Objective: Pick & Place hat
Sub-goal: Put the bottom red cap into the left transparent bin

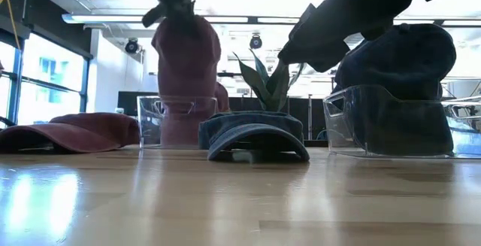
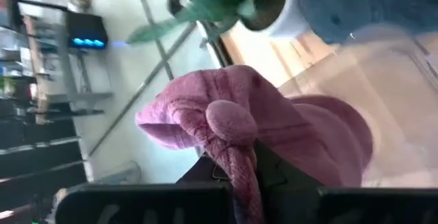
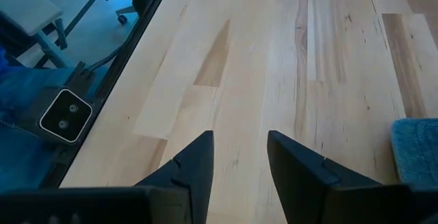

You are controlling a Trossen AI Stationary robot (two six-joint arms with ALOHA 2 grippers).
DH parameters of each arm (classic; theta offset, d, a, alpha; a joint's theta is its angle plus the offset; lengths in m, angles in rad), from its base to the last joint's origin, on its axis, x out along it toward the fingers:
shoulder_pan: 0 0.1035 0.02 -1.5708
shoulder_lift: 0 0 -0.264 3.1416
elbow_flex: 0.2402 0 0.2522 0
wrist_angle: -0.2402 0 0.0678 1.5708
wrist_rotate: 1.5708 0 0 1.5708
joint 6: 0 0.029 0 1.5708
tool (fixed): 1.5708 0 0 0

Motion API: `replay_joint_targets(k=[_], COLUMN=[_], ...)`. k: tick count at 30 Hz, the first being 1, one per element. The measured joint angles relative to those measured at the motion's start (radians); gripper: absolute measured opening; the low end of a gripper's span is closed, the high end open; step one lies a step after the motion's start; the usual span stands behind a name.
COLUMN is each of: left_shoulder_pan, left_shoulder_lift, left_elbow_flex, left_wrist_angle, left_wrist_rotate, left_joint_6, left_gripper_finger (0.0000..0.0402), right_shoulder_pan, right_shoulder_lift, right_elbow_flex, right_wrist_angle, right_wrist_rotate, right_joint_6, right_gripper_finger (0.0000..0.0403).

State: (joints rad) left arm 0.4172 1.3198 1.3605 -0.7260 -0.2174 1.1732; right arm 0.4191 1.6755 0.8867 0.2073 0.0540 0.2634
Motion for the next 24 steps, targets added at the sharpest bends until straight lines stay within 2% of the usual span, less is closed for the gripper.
replay_joint_targets(k=[5, 12, 18, 24], left_shoulder_pan=[0.041, 0.068, 0.122, 0.208], left_shoulder_lift=[0.058, 0.143, 0.2, 0.219], left_elbow_flex=[0.002, -0.001, 0.001, 0.002], left_wrist_angle=[-0.034, -0.101, -0.063, -0.029], left_wrist_rotate=[0.133, 0.149, 0.191, 0.199], left_joint_6=[-0.046, -0.054, -0.074, -0.108], left_gripper_finger=[0.0, 0.0, 0.0003, 0.0048], right_shoulder_pan=[0.0, 0.0, 0.0, 0.0], right_shoulder_lift=[0.0, 0.0, 0.0, 0.0], right_elbow_flex=[0.0, 0.0, 0.0, 0.0], right_wrist_angle=[0.0, -0.001, -0.004, -0.008], right_wrist_rotate=[0.002, 0.004, 0.005, 0.007], right_joint_6=[0.001, 0.007, 0.017, 0.024], right_gripper_finger=[0.0133, 0.0133, 0.0133, 0.0133])
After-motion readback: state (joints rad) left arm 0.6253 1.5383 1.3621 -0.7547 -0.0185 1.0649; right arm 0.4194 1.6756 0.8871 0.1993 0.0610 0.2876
